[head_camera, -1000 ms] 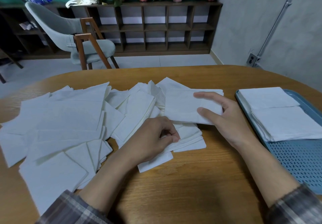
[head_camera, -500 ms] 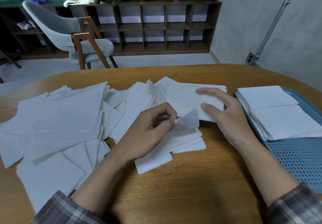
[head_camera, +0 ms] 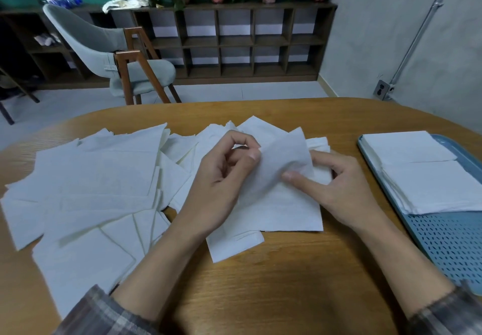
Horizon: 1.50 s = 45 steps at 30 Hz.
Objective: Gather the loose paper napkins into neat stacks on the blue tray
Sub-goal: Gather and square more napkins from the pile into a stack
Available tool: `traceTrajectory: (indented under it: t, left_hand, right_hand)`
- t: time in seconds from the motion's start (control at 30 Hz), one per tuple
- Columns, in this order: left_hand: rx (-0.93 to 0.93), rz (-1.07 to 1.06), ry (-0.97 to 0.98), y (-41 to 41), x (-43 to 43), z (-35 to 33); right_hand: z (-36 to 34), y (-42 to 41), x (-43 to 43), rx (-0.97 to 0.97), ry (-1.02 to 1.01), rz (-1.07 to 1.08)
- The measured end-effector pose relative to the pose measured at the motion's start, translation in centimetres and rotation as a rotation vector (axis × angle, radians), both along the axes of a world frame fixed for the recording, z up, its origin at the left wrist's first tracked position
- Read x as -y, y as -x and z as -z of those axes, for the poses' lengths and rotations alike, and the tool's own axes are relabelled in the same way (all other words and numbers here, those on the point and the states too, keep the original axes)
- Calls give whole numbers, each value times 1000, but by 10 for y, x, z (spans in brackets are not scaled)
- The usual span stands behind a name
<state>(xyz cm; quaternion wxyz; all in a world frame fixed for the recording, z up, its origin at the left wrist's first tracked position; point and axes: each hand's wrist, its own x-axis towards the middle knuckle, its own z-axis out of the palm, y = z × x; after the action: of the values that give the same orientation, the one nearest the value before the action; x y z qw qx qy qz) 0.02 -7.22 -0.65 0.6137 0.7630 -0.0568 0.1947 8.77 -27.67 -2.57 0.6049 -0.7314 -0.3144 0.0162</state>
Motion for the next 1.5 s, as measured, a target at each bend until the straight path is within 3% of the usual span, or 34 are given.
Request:
traceTrajectory:
  t: [0.13, 0.23, 0.37, 0.53, 0.63, 0.77, 0.87, 1.03, 1.2, 1.33, 1.5]
  left_hand:
    - [-66, 45, 16, -1, -2, 3]
    - [-99, 11, -92, 0, -6, 6]
    - [-321, -23, -96, -6, -7, 10]
    - [-448, 3, 129, -12, -7, 12]
    - [-381, -4, 111, -10, -9, 16]
    - [-273, -39, 124, -9, -14, 15]
    - [-186, -42, 37, -6, -17, 9]
    - [-92, -70, -9, -5, -12, 8]
    - [-34, -193, 64, -6, -7, 14]
    - [-49, -144, 12, -7, -4, 15]
    - [-48, -188, 44, -6, -3, 16]
  right_hand:
    - [-4, -4, 3, -99, -94, 69]
    - [-5, -6, 4, -127, -110, 73]
    - [-5, -9, 5, -64, -47, 109]
    - [-1, -15, 8, -30, -11, 83]
    - [1, -18, 11, -44, -45, -19]
    - [0, -21, 13, -285, -240, -158]
    - [1, -20, 11, -345, -229, -173]
    - [-1, -11, 6, -172, -7, -81]
    - [-2, -4, 1, -251, -78, 2]
    - [-4, -1, -2, -256, -94, 19]
    - [-6, 1, -4, -235, -96, -60]
